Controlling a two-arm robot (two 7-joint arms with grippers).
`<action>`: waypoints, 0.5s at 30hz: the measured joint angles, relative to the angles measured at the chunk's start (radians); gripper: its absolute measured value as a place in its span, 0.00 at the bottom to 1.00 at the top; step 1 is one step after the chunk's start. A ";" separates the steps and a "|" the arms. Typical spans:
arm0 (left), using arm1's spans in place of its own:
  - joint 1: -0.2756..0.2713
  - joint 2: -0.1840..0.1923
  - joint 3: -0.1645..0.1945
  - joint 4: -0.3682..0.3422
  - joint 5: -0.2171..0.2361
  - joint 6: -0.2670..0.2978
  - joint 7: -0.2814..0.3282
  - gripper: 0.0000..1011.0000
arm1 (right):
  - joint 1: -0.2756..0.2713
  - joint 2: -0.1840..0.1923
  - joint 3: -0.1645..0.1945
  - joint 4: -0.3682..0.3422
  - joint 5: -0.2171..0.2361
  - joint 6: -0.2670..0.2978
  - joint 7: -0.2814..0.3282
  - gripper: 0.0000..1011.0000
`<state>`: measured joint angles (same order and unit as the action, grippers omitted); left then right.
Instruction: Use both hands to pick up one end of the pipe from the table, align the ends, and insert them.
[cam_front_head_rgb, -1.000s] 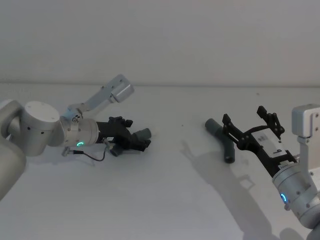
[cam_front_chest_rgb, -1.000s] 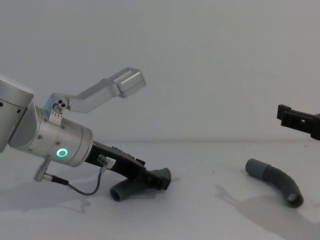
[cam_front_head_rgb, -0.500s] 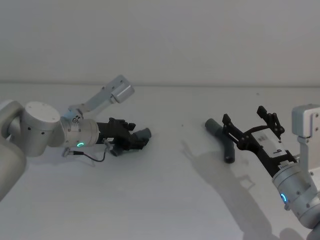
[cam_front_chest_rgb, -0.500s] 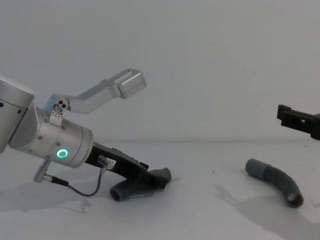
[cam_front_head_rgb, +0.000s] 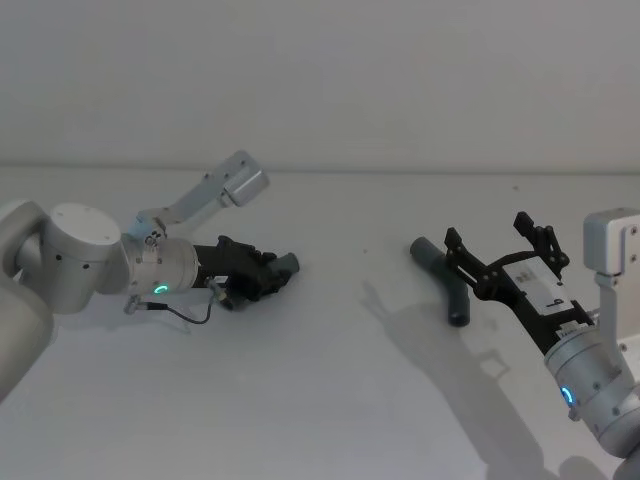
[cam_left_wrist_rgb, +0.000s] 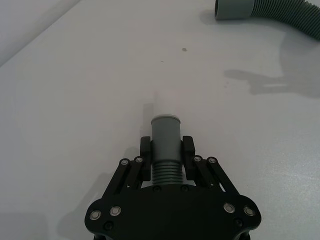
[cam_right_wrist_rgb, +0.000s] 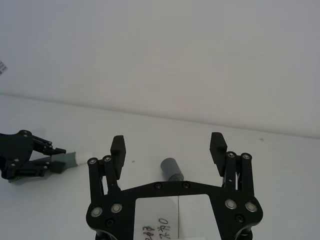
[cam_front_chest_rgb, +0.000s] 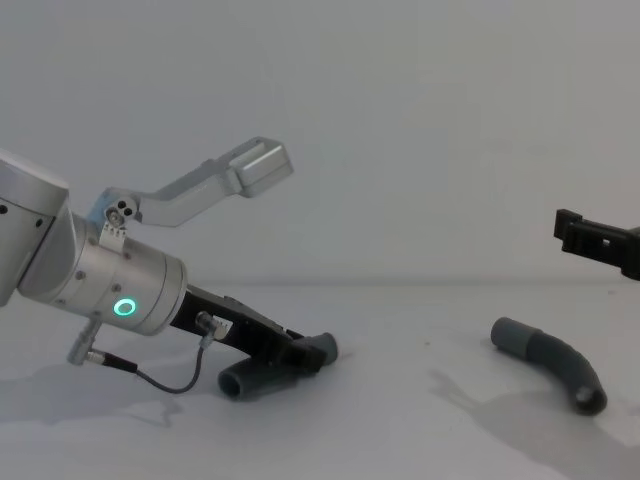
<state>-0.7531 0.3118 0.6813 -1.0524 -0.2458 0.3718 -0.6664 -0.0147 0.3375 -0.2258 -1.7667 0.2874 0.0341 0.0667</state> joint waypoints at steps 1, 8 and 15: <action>0.000 0.000 0.000 0.000 0.000 0.000 0.000 0.35 | 0.000 0.000 0.000 0.000 0.000 0.000 0.000 0.99; 0.000 0.000 0.000 0.000 0.000 0.001 0.000 0.35 | 0.000 0.000 0.000 0.000 0.000 0.000 0.000 0.99; 0.000 0.000 0.000 0.000 0.000 0.001 0.000 0.35 | 0.000 0.000 0.000 0.000 0.000 0.000 0.000 0.99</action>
<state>-0.7531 0.3118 0.6813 -1.0525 -0.2459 0.3728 -0.6666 -0.0146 0.3375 -0.2259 -1.7667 0.2874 0.0340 0.0668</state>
